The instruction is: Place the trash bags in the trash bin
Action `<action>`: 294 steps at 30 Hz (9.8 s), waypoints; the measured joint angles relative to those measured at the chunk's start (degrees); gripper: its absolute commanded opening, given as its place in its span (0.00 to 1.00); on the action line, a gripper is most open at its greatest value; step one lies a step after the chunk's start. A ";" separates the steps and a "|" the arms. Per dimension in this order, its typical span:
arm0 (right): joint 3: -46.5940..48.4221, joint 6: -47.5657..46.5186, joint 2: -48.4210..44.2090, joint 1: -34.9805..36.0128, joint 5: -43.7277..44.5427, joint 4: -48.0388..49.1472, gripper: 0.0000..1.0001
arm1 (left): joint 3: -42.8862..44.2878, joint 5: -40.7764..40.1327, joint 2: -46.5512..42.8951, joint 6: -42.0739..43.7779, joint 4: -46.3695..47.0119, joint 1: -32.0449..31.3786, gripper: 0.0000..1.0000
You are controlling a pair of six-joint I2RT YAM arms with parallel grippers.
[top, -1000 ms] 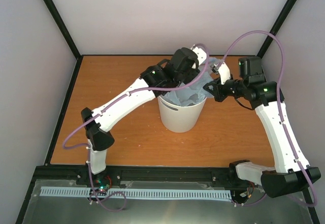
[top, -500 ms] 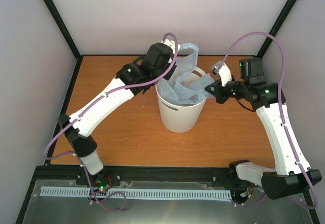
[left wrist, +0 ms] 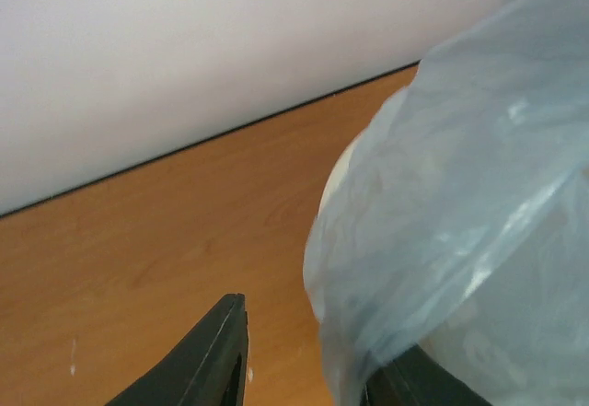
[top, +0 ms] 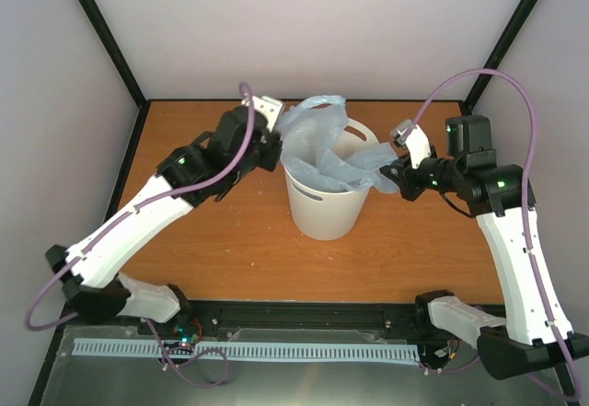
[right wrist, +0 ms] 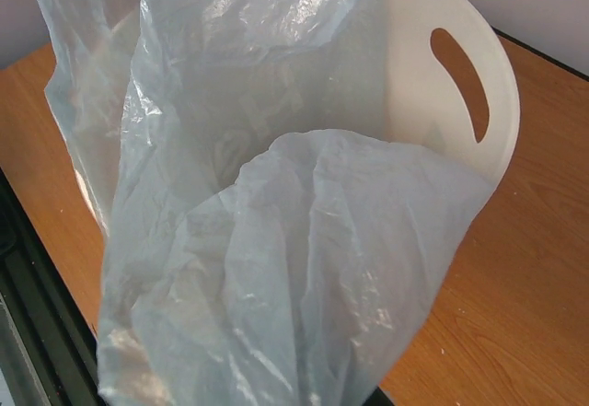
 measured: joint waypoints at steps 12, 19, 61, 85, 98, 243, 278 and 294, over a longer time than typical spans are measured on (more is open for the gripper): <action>-4.44 -0.85 -4.96 -0.04 1.53 -4.39 0.08 | -19.08 4.11 -15.69 -5.51 3.28 0.00 0.22; -6.32 -0.31 -6.95 -0.04 1.57 -5.31 0.05 | -24.55 10.23 -17.77 -5.35 7.54 0.00 0.12; -0.09 -17.25 -17.81 -1.05 1.86 -12.63 0.57 | -32.11 31.63 -26.62 -2.69 19.56 0.04 0.61; -15.45 -16.81 -8.26 -0.61 -0.02 3.93 0.54 | -15.34 8.85 -8.50 6.29 11.72 -6.29 0.59; -16.44 -14.99 -8.85 0.74 -0.33 7.10 0.03 | -15.69 6.14 -5.33 0.28 13.22 -3.85 0.46; -5.53 -8.72 -0.59 1.20 10.21 9.07 0.05 | -21.03 4.96 -12.04 7.26 16.00 -0.70 0.01; -1.01 -8.92 22.08 -5.99 1.73 14.64 0.03 | -12.48 26.97 12.76 -1.49 23.91 20.52 0.01; -6.12 -8.72 26.23 -8.39 -6.84 14.62 0.03 | -33.29 35.74 8.68 -8.48 36.15 20.83 0.01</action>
